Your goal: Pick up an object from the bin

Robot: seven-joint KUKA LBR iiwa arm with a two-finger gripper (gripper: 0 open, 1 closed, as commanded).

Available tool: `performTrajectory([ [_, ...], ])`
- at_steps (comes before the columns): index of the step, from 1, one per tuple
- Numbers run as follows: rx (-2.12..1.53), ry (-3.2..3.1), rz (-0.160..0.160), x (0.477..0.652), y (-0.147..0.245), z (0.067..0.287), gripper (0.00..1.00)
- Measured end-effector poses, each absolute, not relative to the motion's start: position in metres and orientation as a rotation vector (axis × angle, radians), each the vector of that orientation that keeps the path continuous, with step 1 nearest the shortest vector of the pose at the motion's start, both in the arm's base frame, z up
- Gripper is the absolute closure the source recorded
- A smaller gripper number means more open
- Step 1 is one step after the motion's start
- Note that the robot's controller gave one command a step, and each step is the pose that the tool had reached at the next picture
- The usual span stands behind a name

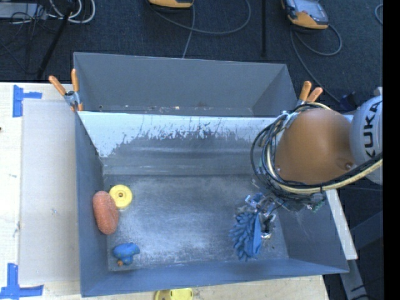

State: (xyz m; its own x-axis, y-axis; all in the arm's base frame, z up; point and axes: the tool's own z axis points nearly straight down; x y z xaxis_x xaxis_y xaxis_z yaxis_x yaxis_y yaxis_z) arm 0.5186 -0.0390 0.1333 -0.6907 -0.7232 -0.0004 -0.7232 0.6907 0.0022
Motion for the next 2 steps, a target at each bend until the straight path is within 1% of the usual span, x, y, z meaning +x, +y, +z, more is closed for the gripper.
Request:
performTrajectory([
  [1,1.235,-2.891,-0.001,0.5190,-0.0388,0.1449,1.00],
  [2,1.233,-2.893,0.000,0.5194,-0.0385,0.1498,1.00],
])
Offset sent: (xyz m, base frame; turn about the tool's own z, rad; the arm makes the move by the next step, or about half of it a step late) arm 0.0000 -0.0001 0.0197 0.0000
